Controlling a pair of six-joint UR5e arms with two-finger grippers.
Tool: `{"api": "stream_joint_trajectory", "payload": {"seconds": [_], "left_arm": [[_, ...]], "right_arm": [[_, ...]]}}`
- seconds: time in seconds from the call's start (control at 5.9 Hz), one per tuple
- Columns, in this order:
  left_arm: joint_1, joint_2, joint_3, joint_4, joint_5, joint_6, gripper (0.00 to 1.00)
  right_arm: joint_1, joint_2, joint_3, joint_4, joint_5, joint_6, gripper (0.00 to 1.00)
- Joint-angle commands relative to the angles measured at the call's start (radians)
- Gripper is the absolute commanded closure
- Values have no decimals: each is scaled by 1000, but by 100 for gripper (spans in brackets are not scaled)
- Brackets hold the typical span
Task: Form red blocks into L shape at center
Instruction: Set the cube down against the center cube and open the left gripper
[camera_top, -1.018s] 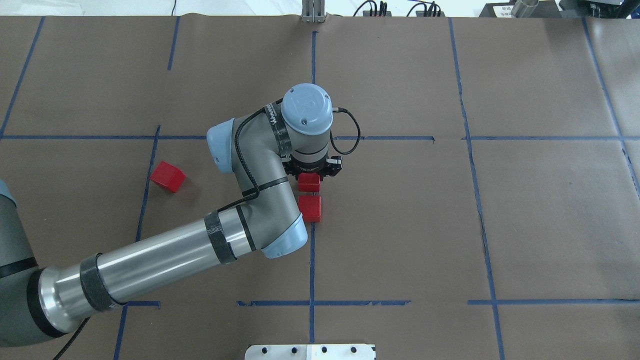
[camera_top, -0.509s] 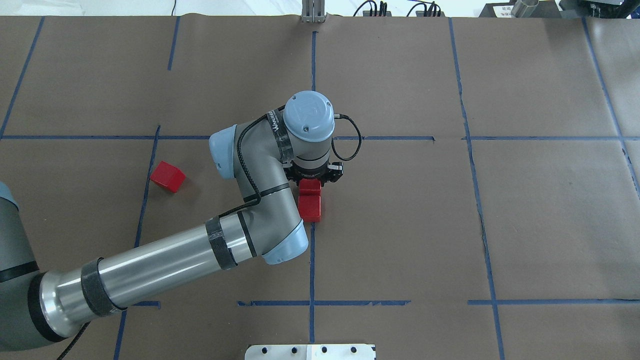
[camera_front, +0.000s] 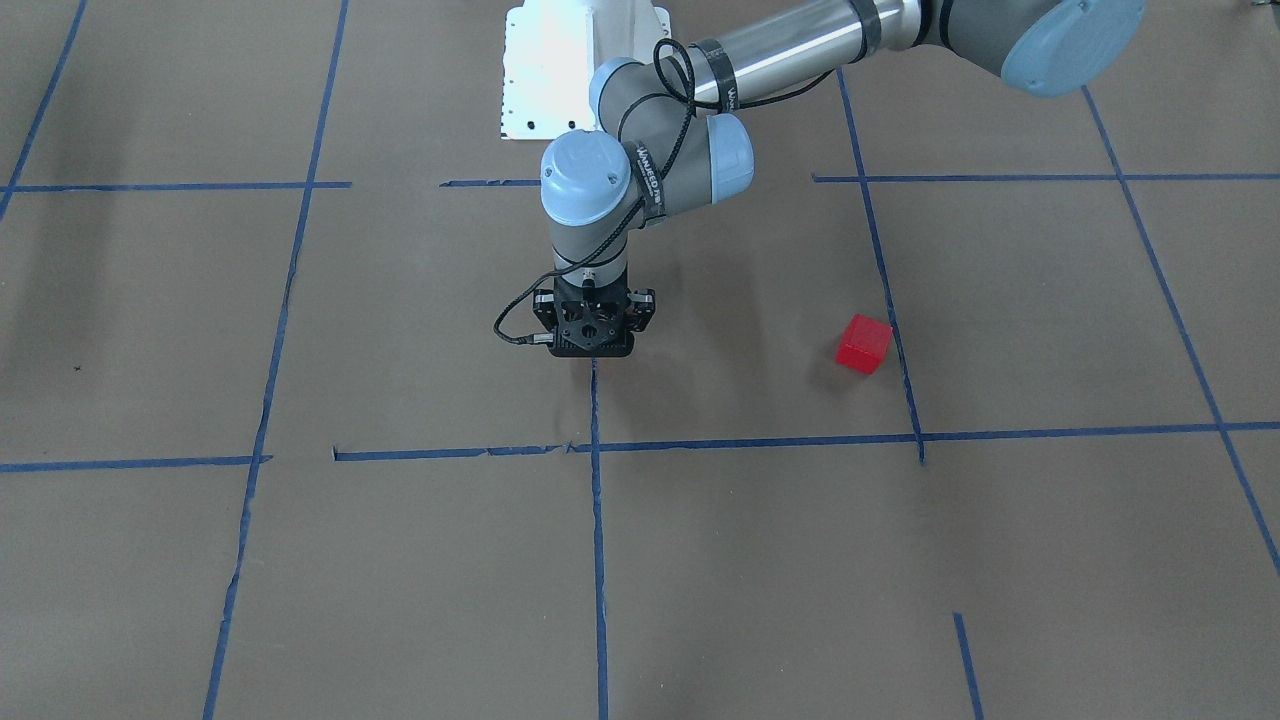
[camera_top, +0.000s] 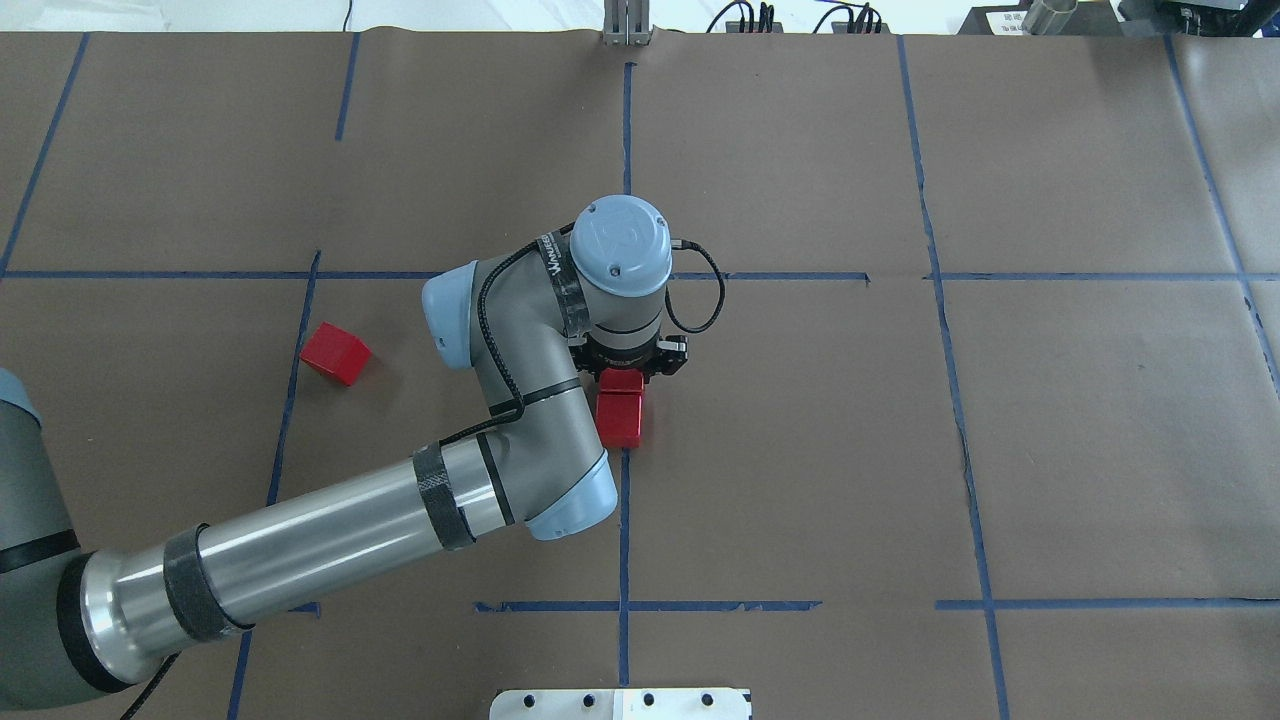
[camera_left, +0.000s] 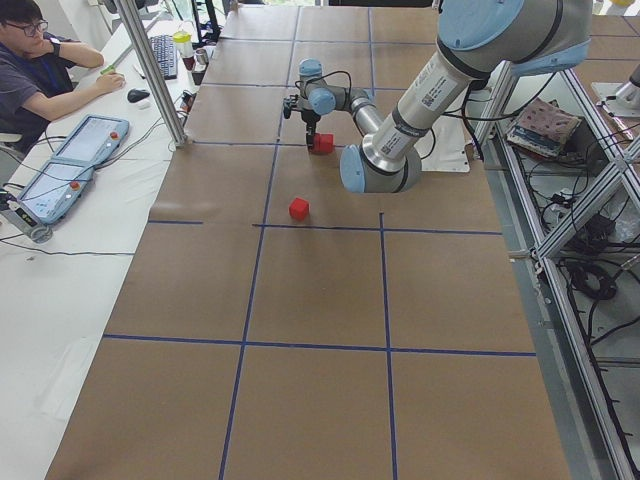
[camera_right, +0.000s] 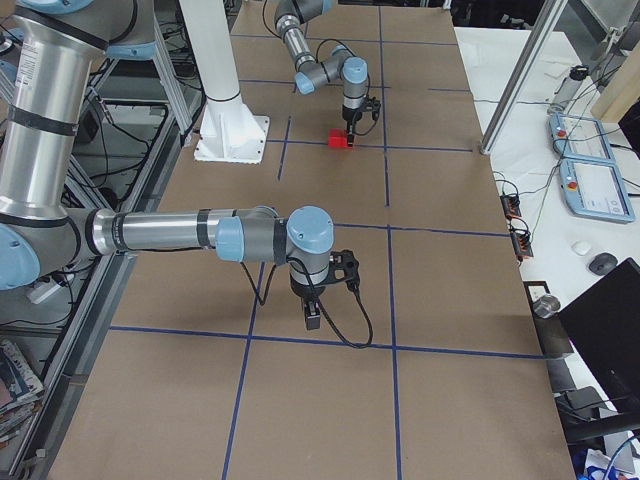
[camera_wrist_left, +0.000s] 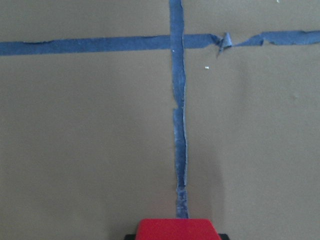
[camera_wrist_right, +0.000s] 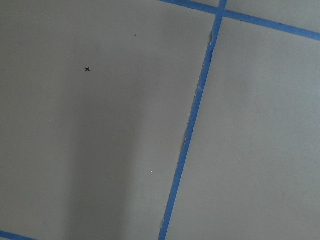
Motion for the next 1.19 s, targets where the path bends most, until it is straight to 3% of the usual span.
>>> {"api": "stream_joint_trajectory", "payload": {"seconds": [0.0, 0.34, 0.51, 0.68, 0.85, 1.02], "left_arm": [[2, 2, 1, 0, 0, 0, 69], [2, 3, 1, 0, 0, 1, 64], [1, 3, -1, -1, 0, 3, 43], [1, 3, -1, -1, 1, 11, 13], [2, 14, -4, -4, 1, 14, 0], [1, 14, -4, -6, 1, 14, 0]], "right_arm": [[0, 0, 1, 1, 0, 1, 0], [0, 0, 1, 1, 0, 1, 0], [0, 0, 1, 1, 0, 1, 0], [0, 0, 1, 1, 0, 1, 0], [0, 0, 1, 1, 0, 1, 0], [0, 0, 1, 1, 0, 1, 0]]}}
